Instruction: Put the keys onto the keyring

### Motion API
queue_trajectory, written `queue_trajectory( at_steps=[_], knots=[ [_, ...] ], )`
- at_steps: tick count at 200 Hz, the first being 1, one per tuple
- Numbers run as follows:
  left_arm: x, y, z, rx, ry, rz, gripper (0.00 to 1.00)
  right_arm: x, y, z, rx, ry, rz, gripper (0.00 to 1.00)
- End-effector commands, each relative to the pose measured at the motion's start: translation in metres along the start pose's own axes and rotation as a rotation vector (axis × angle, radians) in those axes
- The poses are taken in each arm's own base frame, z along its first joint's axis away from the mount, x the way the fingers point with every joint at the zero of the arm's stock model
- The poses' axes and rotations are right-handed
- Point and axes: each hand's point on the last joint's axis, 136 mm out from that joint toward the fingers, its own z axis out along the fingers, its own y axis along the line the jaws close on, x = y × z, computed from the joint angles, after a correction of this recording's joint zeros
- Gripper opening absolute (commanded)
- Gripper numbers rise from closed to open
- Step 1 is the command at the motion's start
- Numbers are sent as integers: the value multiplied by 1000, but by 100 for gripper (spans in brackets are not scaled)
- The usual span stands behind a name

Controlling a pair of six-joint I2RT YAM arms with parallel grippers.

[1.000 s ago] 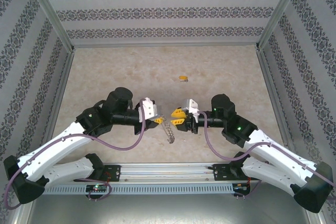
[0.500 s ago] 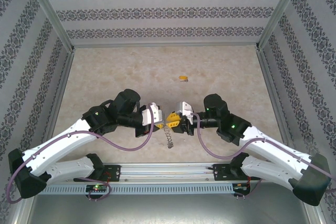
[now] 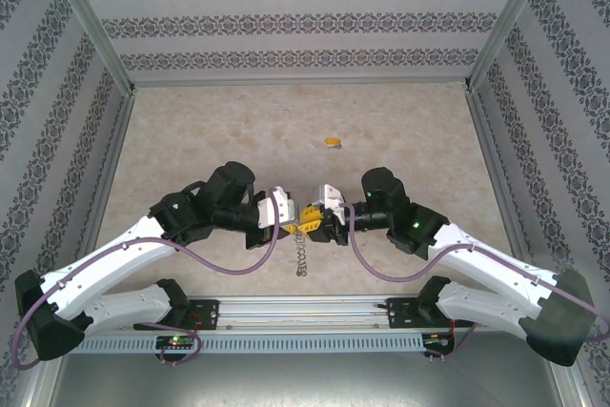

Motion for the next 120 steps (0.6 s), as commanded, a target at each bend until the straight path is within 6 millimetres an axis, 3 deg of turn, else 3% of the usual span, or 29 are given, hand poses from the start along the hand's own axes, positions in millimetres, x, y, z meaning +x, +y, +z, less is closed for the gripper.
queue_trajectory(
  at_steps=[1,29,57,95,120],
  knots=[
    [-14,-2,-6,2,-24,51,0,-11,8,2,-48,-13,-37,22],
    [-15,-2,-5,3,-25,51,0,-8,8,4,-52,-5,-34,15],
    [-15,-1,-4,0,-26,51,0,-8,7,3,-42,-4,-42,0],
    [-15,2,-1,-15,-49,47,0,-14,8,-1,-23,-30,-60,0],
    [-26,1,-5,-51,-176,40,5,-25,11,-8,-24,-95,-71,0]
  ],
)
